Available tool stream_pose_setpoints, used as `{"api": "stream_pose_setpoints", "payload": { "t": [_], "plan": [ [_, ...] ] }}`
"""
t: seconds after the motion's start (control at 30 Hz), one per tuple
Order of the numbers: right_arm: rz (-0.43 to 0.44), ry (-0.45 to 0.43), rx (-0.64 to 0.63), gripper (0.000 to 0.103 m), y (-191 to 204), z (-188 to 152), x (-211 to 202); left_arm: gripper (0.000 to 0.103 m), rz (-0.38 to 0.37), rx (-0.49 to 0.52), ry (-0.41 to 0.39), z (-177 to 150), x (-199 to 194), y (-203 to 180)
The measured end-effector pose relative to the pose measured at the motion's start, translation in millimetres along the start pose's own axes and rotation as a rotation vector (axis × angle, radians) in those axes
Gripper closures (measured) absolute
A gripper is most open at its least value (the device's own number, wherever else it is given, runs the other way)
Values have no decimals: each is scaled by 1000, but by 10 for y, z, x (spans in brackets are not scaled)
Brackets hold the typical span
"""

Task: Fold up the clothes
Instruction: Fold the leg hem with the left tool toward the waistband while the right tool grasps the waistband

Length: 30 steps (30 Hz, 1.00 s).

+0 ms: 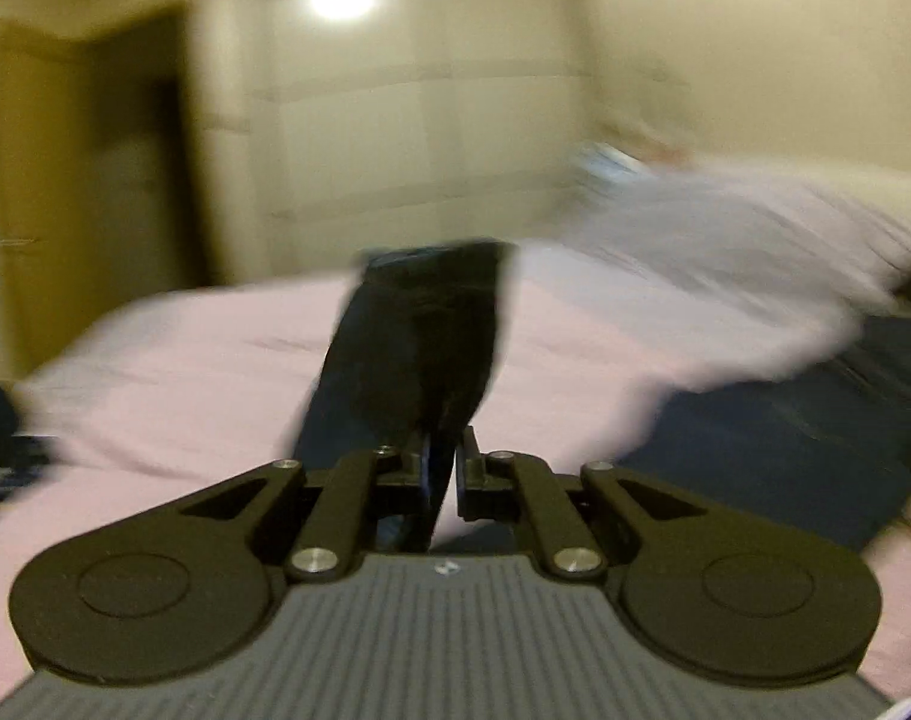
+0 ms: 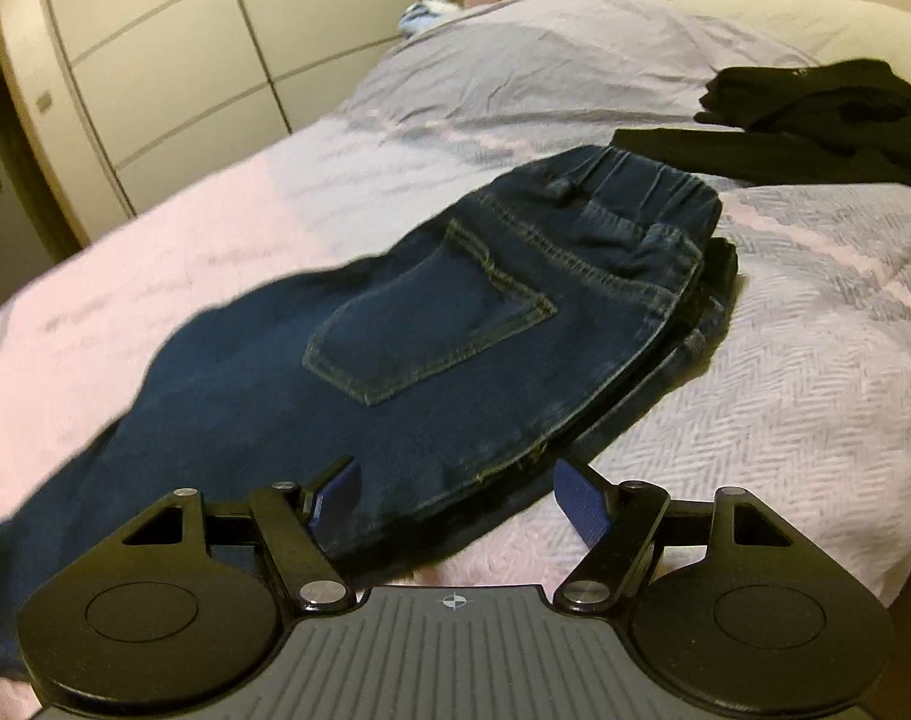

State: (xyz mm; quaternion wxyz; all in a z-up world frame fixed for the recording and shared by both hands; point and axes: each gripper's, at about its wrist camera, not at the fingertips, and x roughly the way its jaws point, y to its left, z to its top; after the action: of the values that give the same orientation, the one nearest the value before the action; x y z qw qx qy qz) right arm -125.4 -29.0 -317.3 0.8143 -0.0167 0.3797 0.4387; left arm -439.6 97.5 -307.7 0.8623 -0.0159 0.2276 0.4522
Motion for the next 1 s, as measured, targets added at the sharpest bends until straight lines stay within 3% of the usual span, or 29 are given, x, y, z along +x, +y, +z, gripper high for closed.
{"api": "stream_pose_setpoints", "payload": {
  "t": [0.07, 0.1, 0.17, 0.23, 0.37, 0.53, 0.63, 0.8, 0.83, 0.9, 0.93, 1.0],
  "plan": [
    [64, -6, 40, 29, -9, 7, -11, 95, -61, 69, 123, -238, 310, -376],
    [101, -1, 63, 29, -9, 12, -11, 95, -52, 86, 167, -350, 402, -486],
    [200, 25, 124, 29, -12, 24, -4, 94, -36, 98, 147, -458, 372, -544],
    [293, 43, 178, 29, -15, 33, 15, 85, -74, 73, 169, -403, 296, -448],
    [451, 111, 265, 29, 113, 31, 140, 80, -157, -1, 180, -266, 28, -157],
    [635, 321, 382, 29, 479, -96, 438, 80, -113, -162, 194, -303, -245, 311],
    [640, 413, 396, 38, 728, -181, 614, 80, -95, -289, 195, -344, -350, 623],
    [565, 400, 340, 39, 1043, -203, 792, 82, -77, -385, 198, -436, -443, 924],
    [555, 388, 319, 44, 1105, -189, 810, 82, -79, -390, 197, -452, -450, 947],
    [521, 358, 255, 67, 1235, -171, 835, 82, -88, -401, 190, -470, -453, 974],
    [500, 339, 205, 86, 1301, -170, 844, 82, -93, -407, 187, -471, -458, 983],
    [532, 247, 103, 88, 1414, -130, 730, 83, -106, -415, 168, -442, -473, 985]
  ]
}}
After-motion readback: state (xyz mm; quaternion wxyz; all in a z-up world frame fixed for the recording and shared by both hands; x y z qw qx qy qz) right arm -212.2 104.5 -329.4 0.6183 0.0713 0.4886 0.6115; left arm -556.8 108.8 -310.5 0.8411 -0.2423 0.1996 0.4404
